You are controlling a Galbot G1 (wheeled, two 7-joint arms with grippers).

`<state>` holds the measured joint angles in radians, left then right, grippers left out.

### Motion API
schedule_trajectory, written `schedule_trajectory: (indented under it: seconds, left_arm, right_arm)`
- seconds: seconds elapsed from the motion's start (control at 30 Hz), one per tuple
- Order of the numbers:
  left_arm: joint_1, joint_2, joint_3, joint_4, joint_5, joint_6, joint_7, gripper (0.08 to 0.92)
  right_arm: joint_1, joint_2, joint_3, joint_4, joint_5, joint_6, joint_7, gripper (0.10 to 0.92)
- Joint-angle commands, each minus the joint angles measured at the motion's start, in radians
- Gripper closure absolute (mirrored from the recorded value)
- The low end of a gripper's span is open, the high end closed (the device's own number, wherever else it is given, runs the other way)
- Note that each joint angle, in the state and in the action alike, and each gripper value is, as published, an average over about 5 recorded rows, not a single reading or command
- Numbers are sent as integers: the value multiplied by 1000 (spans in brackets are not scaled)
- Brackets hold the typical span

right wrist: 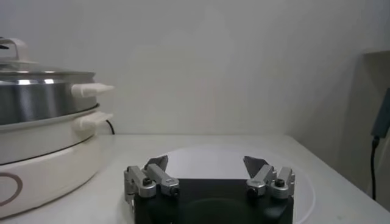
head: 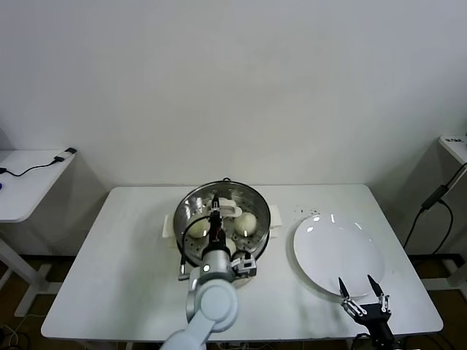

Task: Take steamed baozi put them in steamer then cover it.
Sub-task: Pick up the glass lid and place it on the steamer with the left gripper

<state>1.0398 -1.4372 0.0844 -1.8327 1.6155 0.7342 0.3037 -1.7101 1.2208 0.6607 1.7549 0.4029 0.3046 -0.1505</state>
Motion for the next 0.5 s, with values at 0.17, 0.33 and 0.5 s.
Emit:
schedule_trajectory:
  seconds: [0.17,0.33,0.5]
  left_arm:
    - [8,4,1,-10,1,-37,10,858]
    - [1,1,-3,5,-15,-38,-16,776]
    - [6,2,-7,1,-45,-35,-55,629]
  right_arm:
    - [2,2,-2,-6,-9,20,-1,203]
    - [2,5,0,-1,-13,19,-6,203]
    - [1,10,13,3,-22,14,-17,203]
